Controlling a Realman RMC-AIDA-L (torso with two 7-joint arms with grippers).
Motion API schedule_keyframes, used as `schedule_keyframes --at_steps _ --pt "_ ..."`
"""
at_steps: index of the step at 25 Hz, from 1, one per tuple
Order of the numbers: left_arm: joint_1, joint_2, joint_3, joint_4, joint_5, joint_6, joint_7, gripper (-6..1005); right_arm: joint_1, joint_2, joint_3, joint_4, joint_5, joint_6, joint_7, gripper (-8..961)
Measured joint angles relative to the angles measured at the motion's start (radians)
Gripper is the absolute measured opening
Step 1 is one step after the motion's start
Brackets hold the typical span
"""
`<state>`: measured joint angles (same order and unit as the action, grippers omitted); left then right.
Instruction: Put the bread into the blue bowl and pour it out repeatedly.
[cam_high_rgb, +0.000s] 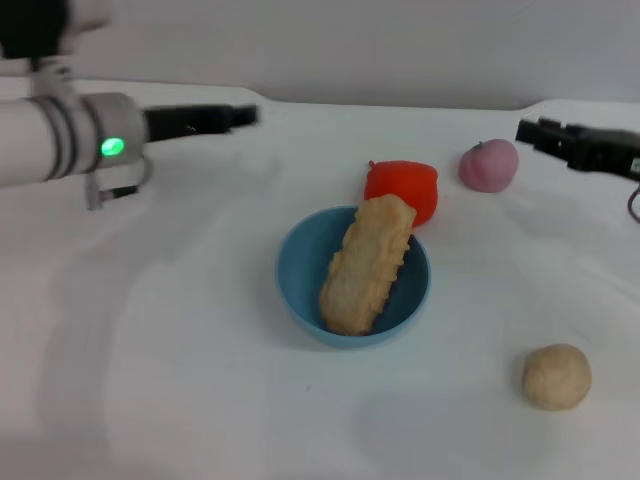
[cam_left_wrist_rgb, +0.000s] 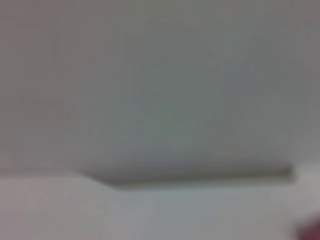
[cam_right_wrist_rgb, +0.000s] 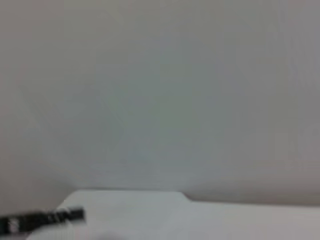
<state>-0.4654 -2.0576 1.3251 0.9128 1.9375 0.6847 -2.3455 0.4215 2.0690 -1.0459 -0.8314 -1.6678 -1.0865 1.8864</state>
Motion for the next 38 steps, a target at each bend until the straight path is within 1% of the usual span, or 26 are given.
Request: schedule_keyframes --at_steps 3,6,10,14,17,18,19,20,22,25,27,29,32,35,38 --pt "0.095 -0.003 0.005 0.034 -0.162 -0.123 0.131 570 -0.003 0.002 0.004 0.039 0.000 0.018 -0.007 360" --pt "0.155 -0.004 0.010 0.041 -0.338 -0.188 0.279 567 -0.013 0.004 0.008 0.057 0.005 0.031 -0.022 360" --pt "0.206 -0.006 0.003 0.035 -0.578 -0.198 0.533 564 -0.016 0.005 0.009 0.103 0.040 0.039 -0.032 360" --pt "0.237 -0.012 0.011 0.023 -0.825 -0.176 0.812 564 -0.013 0.005 0.009 0.201 0.151 0.056 -0.188 360" --pt "0.249 -0.015 0.020 -0.025 -1.074 -0.098 1.115 560 -0.014 0.005 0.009 0.303 0.317 0.056 -0.358 360" --pt "0.248 -0.015 0.024 -0.062 -1.174 -0.049 1.245 555 -0.016 0.005 0.009 0.338 0.376 0.054 -0.411 360" --pt "0.245 -0.015 0.025 -0.093 -1.238 -0.010 1.322 550 -0.018 0.004 0.009 0.366 0.420 0.050 -0.452 360" --pt "0.236 -0.015 0.025 -0.144 -1.340 0.055 1.430 545 -0.022 0.004 0.009 0.387 0.448 0.049 -0.485 360" --pt "0.216 -0.013 0.026 -0.240 -1.498 0.173 1.603 535 -0.029 0.004 0.009 0.411 0.472 0.048 -0.542 360" --pt "0.184 -0.013 0.026 -0.380 -1.667 0.318 1.807 521 -0.042 0.007 0.011 0.424 0.483 0.051 -0.634 360" --pt "0.162 -0.013 0.026 -0.475 -1.743 0.402 1.907 511 -0.048 0.010 0.016 0.441 0.517 0.054 -0.706 360" --pt "0.139 -0.013 0.026 -0.568 -1.797 0.475 1.987 501 -0.051 0.014 0.018 0.480 0.613 0.045 -0.828 360" --pt "0.126 -0.014 0.026 -0.637 -1.810 0.492 2.021 486 -0.048 0.020 0.013 0.570 0.848 -0.001 -1.127 360" --pt "0.123 -0.015 0.026 -0.680 -1.812 0.493 2.017 481 -0.023 0.022 0.011 0.701 1.055 -0.098 -1.406 360" --pt "0.121 -0.016 0.027 -0.715 -1.809 0.494 2.012 481 -0.006 0.022 0.019 0.799 1.204 -0.223 -1.573 360"
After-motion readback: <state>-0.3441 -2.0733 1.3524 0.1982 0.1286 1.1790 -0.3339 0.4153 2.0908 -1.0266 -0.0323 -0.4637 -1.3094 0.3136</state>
